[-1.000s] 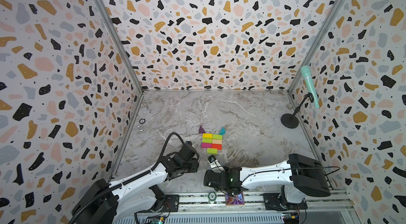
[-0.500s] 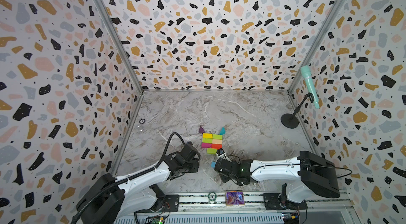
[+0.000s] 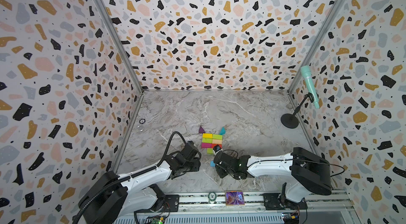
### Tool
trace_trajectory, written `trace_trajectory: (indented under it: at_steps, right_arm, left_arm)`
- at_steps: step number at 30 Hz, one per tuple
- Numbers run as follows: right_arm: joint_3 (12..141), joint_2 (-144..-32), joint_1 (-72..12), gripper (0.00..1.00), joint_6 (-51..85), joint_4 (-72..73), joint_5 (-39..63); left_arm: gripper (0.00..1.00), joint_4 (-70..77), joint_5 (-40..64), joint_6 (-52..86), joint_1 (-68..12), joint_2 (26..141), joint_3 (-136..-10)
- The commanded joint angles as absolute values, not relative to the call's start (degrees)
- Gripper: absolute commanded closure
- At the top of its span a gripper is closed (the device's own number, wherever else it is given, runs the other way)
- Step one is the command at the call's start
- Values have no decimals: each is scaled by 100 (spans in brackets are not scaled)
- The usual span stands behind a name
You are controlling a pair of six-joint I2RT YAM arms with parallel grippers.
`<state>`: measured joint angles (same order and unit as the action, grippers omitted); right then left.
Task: Assemble a carrot with building blocks
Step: Assemble the building block at the center of the board.
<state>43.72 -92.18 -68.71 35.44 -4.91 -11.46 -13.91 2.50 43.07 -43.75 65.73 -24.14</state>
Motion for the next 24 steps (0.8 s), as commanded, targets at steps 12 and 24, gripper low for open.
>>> trace_trajectory:
  at_steps: [12, 24]
  right_arm:
    - [4850, -9791, -6690, 61, 3496, -428, -1157]
    - [4960, -9993, -6573, 61, 3744, -378, -1234]
  left_arm:
    - [61, -1311, 531, 4193, -4394, 6730, -2514]
    - [62, -1060, 603, 4110, -4392, 7062, -2755]
